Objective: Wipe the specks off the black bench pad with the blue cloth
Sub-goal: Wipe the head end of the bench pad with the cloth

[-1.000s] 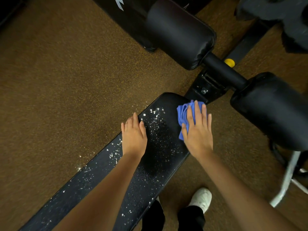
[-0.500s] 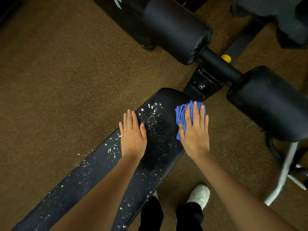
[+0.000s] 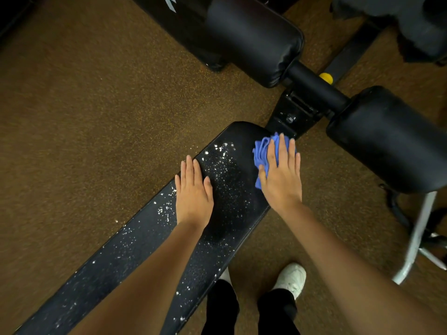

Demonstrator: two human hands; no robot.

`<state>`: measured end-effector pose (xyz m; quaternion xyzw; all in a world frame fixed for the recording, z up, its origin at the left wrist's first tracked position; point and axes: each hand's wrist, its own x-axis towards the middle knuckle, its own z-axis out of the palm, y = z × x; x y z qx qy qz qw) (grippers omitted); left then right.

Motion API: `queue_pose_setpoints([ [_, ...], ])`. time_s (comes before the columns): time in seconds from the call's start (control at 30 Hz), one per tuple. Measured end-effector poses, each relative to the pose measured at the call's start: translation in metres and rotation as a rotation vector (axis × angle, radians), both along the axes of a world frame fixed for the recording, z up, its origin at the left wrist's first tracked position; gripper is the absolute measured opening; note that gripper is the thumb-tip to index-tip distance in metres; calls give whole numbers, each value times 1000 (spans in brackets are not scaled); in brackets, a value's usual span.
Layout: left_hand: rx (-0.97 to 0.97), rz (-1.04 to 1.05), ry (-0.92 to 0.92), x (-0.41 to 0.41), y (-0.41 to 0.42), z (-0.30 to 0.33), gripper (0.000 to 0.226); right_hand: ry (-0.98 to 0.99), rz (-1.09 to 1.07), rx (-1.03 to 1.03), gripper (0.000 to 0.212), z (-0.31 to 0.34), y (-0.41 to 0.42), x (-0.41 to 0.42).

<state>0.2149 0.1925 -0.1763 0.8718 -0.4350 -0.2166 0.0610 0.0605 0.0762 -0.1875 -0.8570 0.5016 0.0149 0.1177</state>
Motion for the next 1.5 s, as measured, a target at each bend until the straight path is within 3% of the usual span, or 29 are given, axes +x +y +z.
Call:
queue_pose_setpoints([
  [0.1,2,-10,1,1,3,-1,53,-8,-67,10,63,-2,9,7],
  [0.27,-11,5,-7,-3,2,-1,53,-16,56,30,66,1,62,-19],
  [0.37,-11,29,4,-5,1,0,53,15,141,-16,66,1,44,-21],
  [0.57,-5,10,5,-2,3,-1,52,-26,-95,3,64,-1,-2,39],
  [0.73,-8,17,11,-4,2,0,52,-41,70,-46,69,-1,16,8],
  [0.97,15,29,18,-4,1,1,52,-73,-66,-14,79,2,-10,37],
  [1.1,5,28,14,-3,2,-1,52,-58,26,47,85,5,-32,71],
  [1.27,-5,47,20,-5,1,-2,52,-32,311,11,97,6,-25,42],
  [1.4,4,38,21,-4,2,-2,53,-49,34,31,89,6,-33,60],
  [1.5,1,40,18,-4,2,-3,52,-69,114,34,85,5,-24,77],
])
